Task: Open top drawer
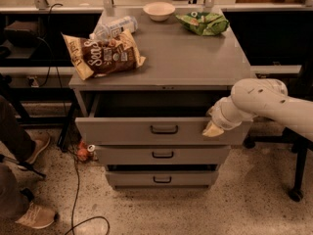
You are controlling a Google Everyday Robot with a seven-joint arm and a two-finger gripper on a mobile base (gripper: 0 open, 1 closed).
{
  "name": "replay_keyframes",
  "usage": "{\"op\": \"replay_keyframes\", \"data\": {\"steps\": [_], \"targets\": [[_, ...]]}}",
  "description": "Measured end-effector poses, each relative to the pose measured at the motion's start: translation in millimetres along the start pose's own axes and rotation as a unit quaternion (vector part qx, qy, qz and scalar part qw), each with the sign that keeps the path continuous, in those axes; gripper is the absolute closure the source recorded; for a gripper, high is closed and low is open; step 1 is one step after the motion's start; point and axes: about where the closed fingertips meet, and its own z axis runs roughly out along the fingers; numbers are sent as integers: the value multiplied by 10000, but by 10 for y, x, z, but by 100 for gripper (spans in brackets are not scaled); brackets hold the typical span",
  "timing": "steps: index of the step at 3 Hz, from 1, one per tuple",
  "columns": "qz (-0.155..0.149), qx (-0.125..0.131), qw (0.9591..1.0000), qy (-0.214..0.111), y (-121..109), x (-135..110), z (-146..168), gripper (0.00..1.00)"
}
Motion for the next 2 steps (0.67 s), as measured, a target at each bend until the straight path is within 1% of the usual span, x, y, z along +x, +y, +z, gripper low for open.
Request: {"op": "replay_keyframes", "data": {"steps": [1, 2], "targets": [[0, 0, 10000, 0, -1, -1, -3, 100], [1, -36, 10000, 33, 51, 10, -20, 100]]}}
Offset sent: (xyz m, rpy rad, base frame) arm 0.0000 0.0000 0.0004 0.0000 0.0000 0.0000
